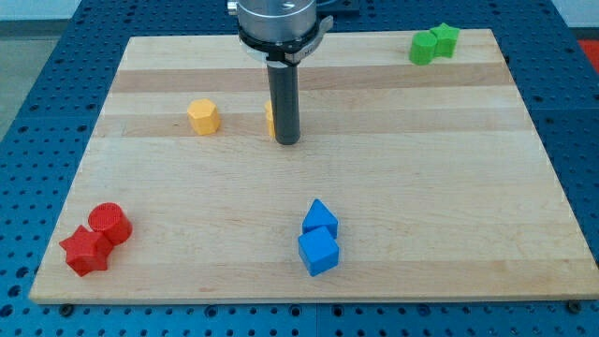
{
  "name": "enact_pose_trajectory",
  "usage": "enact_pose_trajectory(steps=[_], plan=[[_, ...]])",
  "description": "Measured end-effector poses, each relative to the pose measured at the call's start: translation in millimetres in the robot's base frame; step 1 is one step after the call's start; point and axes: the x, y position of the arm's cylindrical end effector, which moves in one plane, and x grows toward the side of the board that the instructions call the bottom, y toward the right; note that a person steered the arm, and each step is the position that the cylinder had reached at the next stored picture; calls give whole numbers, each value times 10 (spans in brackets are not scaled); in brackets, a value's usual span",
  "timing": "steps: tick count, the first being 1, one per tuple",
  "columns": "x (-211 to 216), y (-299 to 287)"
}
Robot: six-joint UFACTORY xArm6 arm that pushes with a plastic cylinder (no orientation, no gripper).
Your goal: Move the red star and red circle towards yellow hexagon
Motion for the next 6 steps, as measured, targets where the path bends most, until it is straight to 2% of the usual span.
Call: enact_pose_trajectory(steps=[2,3,4,6], plan=[[826,-26],[1159,-237],[1317,-513],[2023,-1079]])
